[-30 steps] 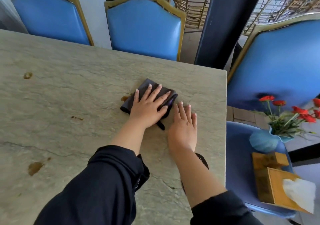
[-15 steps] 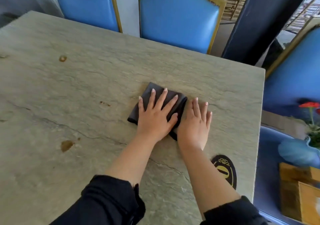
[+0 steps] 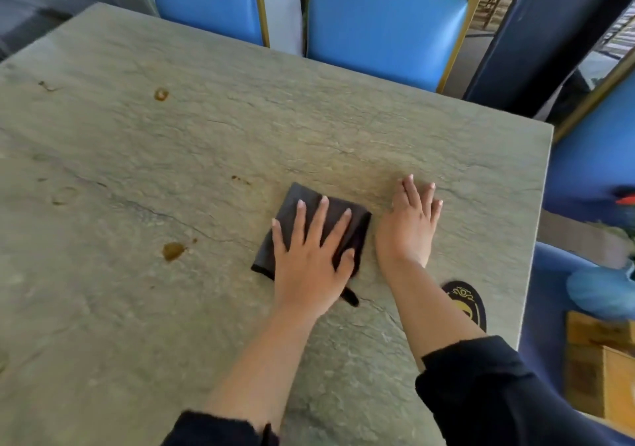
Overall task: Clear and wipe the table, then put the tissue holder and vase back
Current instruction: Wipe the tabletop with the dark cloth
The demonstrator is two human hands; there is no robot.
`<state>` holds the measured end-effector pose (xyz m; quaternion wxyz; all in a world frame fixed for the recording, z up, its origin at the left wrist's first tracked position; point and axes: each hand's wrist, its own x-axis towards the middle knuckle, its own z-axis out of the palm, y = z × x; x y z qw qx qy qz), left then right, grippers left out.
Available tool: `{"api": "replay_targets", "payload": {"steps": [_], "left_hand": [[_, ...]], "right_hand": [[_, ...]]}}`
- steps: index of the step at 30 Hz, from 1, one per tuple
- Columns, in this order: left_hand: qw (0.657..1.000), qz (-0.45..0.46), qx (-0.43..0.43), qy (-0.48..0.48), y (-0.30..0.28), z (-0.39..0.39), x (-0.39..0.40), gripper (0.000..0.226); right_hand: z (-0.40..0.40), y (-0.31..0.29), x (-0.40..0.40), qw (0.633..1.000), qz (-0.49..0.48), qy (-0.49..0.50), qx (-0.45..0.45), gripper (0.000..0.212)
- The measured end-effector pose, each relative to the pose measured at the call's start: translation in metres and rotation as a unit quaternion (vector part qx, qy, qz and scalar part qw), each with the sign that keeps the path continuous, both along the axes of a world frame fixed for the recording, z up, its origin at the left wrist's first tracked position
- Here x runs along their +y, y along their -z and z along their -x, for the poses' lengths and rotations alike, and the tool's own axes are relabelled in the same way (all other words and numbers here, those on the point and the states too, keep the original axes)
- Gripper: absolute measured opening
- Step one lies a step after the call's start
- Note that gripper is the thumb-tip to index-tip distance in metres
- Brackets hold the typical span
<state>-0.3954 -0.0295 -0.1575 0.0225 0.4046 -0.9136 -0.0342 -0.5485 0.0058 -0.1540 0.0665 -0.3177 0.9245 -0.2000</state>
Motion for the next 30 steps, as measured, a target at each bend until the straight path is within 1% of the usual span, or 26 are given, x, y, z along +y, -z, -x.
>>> {"api": "replay_targets", "payload": {"steps": [2,4,6,8,11,14,17,20,21,23,24,26,28,30], "left_hand": [[0.999,0.007,-0.008,0.042,0.001,-0.024,0.011,0.056],[0.999,0.0,-0.01,0.048,0.001,-0.035,-0.006,0.056],[1.0,0.001,-0.018,0.024,0.001,-0.032,-0.034,0.058],[0.999,-0.018,-0.022,-0.015,-0.001,-0.022,-0.062,0.06],[0.996,-0.054,-0.04,-0.059,-0.001,-0.012,-0.083,0.059],[0.996,-0.042,-0.032,-0.071,-0.002,-0.026,-0.05,0.058],[0.999,-0.013,-0.016,-0.044,-0.003,-0.067,0.019,0.058],[0.999,0.001,-0.012,0.033,-0.004,-0.112,0.086,0.056],[0.998,-0.001,-0.014,0.069,-0.004,-0.124,0.096,0.056],[0.992,-0.007,-0.013,0.124,-0.004,-0.143,0.085,0.055],[0.993,-0.009,-0.016,0.12,-0.002,-0.147,0.069,0.055],[0.998,-0.006,-0.015,0.062,-0.001,-0.15,0.028,0.057],[0.999,-0.031,-0.028,-0.008,-0.003,-0.144,-0.008,0.057],[0.997,-0.049,-0.041,-0.048,-0.003,-0.135,-0.02,0.057]], "right_hand": [[-0.008,-0.004,0.01,0.999,0.042,0.005,-0.027,0.052],[-0.03,-0.007,0.027,0.999,0.038,0.007,-0.035,0.049],[-0.061,-0.003,0.046,1.0,0.025,-0.008,-0.017,0.05],[-0.084,0.001,0.06,0.999,0.008,-0.031,0.001,0.052],[-0.085,0.007,0.058,0.999,-0.015,-0.045,0.02,0.056],[-0.083,0.005,0.051,0.998,-0.033,-0.045,0.03,0.061],[-0.085,0.002,0.051,0.998,-0.034,-0.053,0.024,0.064],[-0.084,0.0,0.056,0.998,-0.011,-0.06,0.011,0.059],[-0.088,0.0,0.059,0.998,0.004,-0.059,0.004,0.055],[-0.101,0.0,0.07,0.998,0.045,-0.049,-0.006,0.049],[-0.109,0.0,0.078,0.997,0.065,-0.042,-0.009,0.047],[-0.133,0.002,0.096,0.996,0.085,-0.036,-0.014,0.045],[-0.153,0.005,0.114,0.996,0.085,-0.039,-0.009,0.046],[-0.166,0.008,0.127,0.996,0.084,-0.039,-0.005,0.047]]}}
